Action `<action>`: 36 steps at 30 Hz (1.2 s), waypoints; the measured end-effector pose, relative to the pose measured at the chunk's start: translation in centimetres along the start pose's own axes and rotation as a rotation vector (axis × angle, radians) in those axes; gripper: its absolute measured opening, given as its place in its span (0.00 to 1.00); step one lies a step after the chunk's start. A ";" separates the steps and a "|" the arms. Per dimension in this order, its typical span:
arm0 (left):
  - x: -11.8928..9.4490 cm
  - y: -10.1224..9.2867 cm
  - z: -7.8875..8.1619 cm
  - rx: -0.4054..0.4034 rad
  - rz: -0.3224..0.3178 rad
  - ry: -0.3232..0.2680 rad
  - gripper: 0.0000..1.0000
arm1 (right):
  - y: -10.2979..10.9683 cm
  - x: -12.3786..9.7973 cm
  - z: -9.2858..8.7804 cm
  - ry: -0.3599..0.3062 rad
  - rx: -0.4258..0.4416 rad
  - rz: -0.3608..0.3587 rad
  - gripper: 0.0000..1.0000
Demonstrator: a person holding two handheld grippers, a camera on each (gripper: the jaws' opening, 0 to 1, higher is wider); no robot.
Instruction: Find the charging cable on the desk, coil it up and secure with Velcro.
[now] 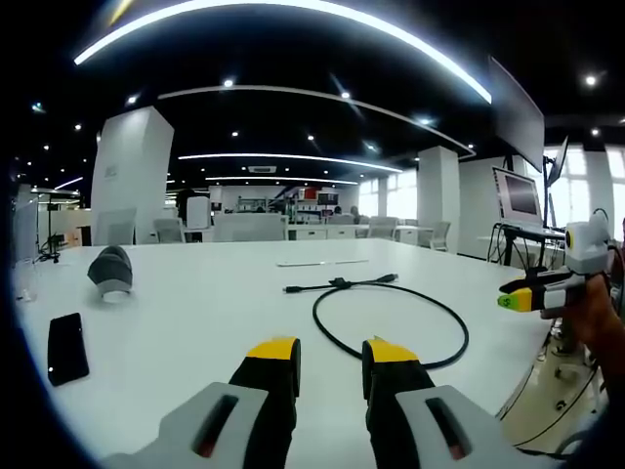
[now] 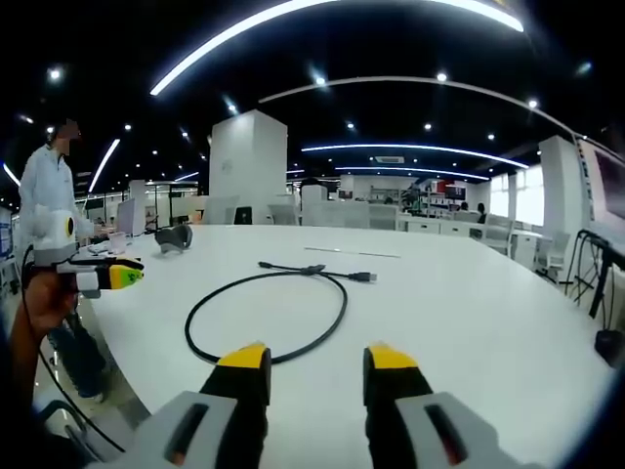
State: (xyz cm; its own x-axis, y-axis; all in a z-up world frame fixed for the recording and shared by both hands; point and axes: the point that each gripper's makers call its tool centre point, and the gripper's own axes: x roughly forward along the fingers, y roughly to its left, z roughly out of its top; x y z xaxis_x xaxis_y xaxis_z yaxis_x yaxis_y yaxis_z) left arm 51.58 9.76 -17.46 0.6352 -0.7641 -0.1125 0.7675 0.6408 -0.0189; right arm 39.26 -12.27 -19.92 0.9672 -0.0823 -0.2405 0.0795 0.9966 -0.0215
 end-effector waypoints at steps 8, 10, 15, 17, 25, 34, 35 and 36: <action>0.0 0.0 -0.1 0.001 0.001 0.001 0.26 | 0.1 0.1 -0.2 0.005 -0.002 0.001 0.39; 0.0 0.1 -0.1 0.002 0.001 0.002 0.26 | 0.1 0.1 -0.3 0.006 -0.002 0.001 0.39; 0.0 0.2 -0.3 -0.002 0.003 0.003 0.26 | 0.1 0.1 -0.4 0.007 -0.002 0.001 0.39; 0.0 0.2 -0.3 -0.002 0.004 0.004 0.26 | 0.1 0.1 -0.5 0.009 -0.003 0.002 0.39; 0.0 0.0 -0.4 -0.003 0.003 0.004 0.26 | 0.1 0.0 -0.5 0.008 -0.004 0.002 0.39; -0.1 -0.2 -0.6 -0.004 -0.001 0.008 0.26 | 0.2 0.0 -0.7 0.010 0.001 0.005 0.39; -0.1 -0.1 -0.6 -0.004 0.000 0.008 0.26 | 0.2 -0.1 -0.7 0.011 0.001 0.005 0.38; -0.1 -0.1 -0.6 -0.004 0.000 0.008 0.26 | 0.2 -0.1 -0.7 0.010 0.000 0.005 0.38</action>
State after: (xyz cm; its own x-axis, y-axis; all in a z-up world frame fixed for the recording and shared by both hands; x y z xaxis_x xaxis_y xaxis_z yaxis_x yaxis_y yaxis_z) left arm 51.37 9.81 -18.02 0.6345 -0.7635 -0.1201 0.7671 0.6411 -0.0228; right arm 39.02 -12.08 -20.60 0.9650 -0.0778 -0.2505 0.0752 0.9970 -0.0200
